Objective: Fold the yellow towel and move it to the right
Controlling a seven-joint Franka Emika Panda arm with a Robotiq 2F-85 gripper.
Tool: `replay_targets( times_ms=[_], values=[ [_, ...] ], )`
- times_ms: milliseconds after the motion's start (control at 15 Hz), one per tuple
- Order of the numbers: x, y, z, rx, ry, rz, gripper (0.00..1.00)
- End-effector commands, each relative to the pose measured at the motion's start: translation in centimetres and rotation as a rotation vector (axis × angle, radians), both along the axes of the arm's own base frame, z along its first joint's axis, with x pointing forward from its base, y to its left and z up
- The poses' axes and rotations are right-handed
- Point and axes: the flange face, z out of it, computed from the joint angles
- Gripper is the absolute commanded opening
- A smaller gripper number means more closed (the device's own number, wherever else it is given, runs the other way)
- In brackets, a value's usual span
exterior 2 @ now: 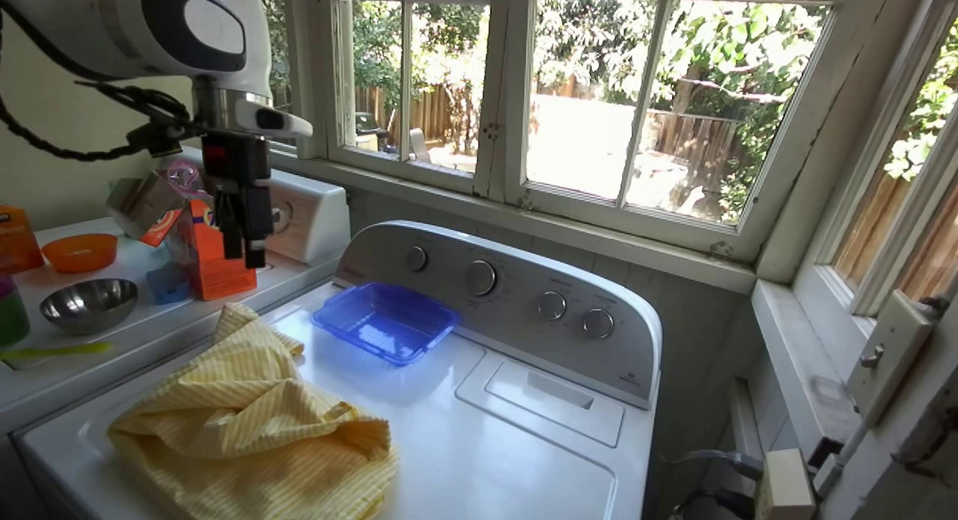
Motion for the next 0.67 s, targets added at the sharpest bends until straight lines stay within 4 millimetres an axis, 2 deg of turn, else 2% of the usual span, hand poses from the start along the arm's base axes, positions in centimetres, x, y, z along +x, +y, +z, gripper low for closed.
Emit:
replay_targets(
  times_ms=[0,67,133,267,467,600],
  values=[
    [0.8,4.0,-3.7,-0.052,-0.118,-0.069,1.0],
    [0.6,5.4,-5.0,-0.08,-0.136,-0.076,1.0],
    [0.0,3.5,-3.0,-0.05,-0.095,-0.044,1.0],
    [0.0,4.7,-4.4,-0.075,-0.109,-0.061,1.0],
    [0.4,5.1,-4.8,-0.077,-0.111,-0.068,1.0],
    [0.6,6.2,-6.3,-0.045,-0.101,-0.019,1.0]
  ],
)
